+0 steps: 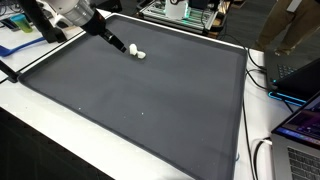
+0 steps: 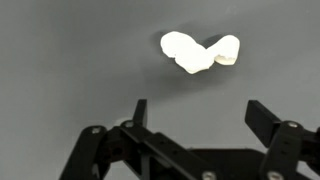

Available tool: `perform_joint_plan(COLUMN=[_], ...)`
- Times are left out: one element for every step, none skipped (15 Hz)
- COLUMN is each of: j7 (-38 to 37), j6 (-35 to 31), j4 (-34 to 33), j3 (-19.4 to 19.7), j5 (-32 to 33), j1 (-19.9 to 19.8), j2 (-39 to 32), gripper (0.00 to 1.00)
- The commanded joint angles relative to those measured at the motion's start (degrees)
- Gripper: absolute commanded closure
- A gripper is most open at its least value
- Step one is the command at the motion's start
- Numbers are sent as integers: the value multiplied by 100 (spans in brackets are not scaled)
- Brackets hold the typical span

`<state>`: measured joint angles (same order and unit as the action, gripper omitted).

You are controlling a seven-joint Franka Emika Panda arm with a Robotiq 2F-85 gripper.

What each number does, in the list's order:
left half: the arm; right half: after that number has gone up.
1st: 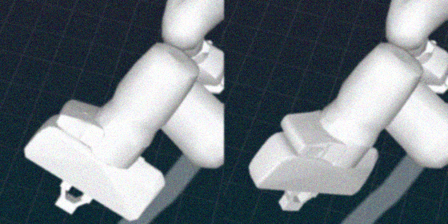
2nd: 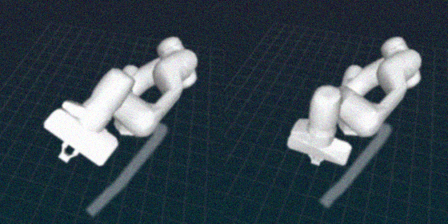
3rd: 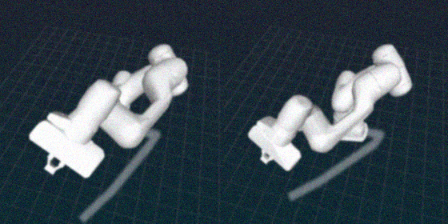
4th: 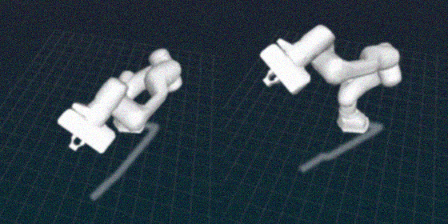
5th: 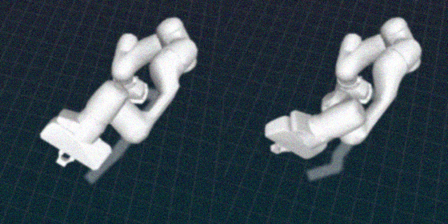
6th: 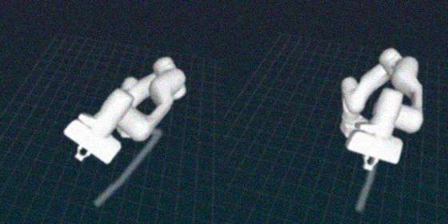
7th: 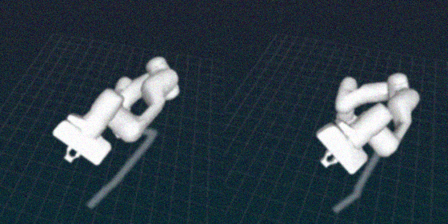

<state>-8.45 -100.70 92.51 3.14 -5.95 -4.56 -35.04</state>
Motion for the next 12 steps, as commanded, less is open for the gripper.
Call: perform_joint_plan(j7=[31,2,-1,-12,-15,-44,-86,-141,-213,-248,-302,-337], j6=[268,314,370,382,421,442,463,480,522,525,565,599], j4=[-257,-286,-312,-325,-352,-384,-427,-469,-535,-591,-672,-755], j3=[-7,-2,-2,-1,-2,2,10,19,35,43,53,54], j5=[-386,-454,-517,-576,-633,-684,-722,-759,-782,-806,-803,-796], j1=[-218,-252,-287,-313,-336,-348,-351,-352,-346,-345,-336,-330], j2=[-282,-343,-398,-432,-471,-504,-544,-584,-637,-680,-738,-802], gripper=[0,0,0,0,0,0,0,0,0,0,0,0])
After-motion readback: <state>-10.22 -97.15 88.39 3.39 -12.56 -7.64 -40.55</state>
